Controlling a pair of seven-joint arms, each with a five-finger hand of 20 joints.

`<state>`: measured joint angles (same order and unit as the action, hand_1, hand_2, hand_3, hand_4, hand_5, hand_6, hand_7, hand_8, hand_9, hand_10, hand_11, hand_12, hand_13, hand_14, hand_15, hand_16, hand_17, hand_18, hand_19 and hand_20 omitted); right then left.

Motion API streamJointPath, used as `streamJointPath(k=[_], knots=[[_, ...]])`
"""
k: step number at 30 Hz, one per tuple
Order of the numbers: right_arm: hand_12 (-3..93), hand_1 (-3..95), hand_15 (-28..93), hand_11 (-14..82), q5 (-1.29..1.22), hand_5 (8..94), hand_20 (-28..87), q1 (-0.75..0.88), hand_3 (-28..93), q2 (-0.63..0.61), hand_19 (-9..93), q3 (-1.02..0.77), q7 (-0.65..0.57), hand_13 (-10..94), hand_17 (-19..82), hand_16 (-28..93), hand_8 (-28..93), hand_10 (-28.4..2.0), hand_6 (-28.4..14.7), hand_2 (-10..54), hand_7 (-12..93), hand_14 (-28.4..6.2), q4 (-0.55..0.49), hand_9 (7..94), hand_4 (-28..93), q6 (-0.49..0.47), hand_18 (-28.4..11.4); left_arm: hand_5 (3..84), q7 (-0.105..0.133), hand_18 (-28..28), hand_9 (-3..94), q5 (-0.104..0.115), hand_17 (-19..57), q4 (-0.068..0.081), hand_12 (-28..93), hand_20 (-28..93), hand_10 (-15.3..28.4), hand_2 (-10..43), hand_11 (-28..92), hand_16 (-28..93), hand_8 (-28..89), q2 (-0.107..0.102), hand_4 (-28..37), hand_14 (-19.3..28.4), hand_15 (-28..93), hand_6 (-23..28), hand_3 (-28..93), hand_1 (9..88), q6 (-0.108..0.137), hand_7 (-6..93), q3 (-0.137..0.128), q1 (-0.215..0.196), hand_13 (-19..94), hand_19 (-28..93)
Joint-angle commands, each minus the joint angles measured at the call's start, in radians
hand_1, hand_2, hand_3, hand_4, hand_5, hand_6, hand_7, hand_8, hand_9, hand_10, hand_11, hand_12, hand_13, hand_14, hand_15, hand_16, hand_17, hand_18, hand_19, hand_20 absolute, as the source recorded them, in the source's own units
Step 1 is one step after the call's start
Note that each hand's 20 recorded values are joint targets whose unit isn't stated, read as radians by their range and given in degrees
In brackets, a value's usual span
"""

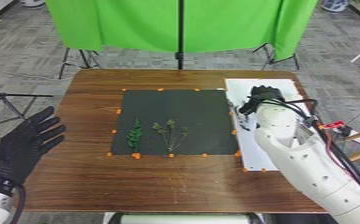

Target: Arrange flowers

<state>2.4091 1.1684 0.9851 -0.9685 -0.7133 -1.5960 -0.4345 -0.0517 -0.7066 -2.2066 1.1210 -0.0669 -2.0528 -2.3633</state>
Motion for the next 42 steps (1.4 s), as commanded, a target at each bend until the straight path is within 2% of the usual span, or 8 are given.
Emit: streamJointPath(k=[1,24,34,42], knots=[[40.1,36.7,81,56.7,0.014,74.8,27,0.005,53,0.003,91,0.005,0.002,78,37,35,-17,-8.9,0.4,-9.5,50,-8.7,0.011,85.8,-28,0.003,-20.6,26.9,-0.004,19.0,21.2,-0.002,-11.1,0.009,11,6,10.8,-2.9,29,-5,-14,-0.003,-28.3,12.8,44,2.7,71,25.2,-0.003,24.3,0.001,-0.006,15,45],[40.3,35.0,81,56.7,-0.001,74.9,28,0.006,54,0.005,91,-0.009,0.026,78,37,35,-17,-8.9,0.3,-9.5,50,-8.8,-0.021,85.7,-28,-0.016,-20.5,26.9,0.003,19.0,21.2,0.001,-11.1,0.008,11,6,10.7,-2.8,29,-5,-13,-0.005,-28.3,12.8,44,2.8,71,25.2,0.0,24.1,0.002,-0.011,15,45],[40.1,34.8,81,56.7,0.008,74.9,28,0.009,54,0.009,90,0.0,0.028,78,37,34,-17,-9.0,0.4,-9.5,50,-8.8,-0.001,85.7,-28,-0.029,-20.6,26.9,0.005,19.0,21.1,-0.001,-11.1,0.008,11,6,10.8,-2.8,29,-5,-14,-0.003,-28.3,12.9,44,2.8,71,25.2,0.0,24.1,0.004,-0.012,15,45],[40.2,29.1,81,56.6,0.031,74.9,28,0.017,60,0.02,90,0.015,0.044,78,36,35,-17,-9.0,0.4,-9.5,50,-8.9,0.013,85.8,-28,-0.039,-20.8,26.9,0.003,19.0,21.2,-0.002,-11.1,0.008,11,6,10.8,-2.8,29,-5,-13,0.001,-28.3,12.9,44,2.8,71,25.2,-0.002,24.0,0.003,-0.011,15,45]])
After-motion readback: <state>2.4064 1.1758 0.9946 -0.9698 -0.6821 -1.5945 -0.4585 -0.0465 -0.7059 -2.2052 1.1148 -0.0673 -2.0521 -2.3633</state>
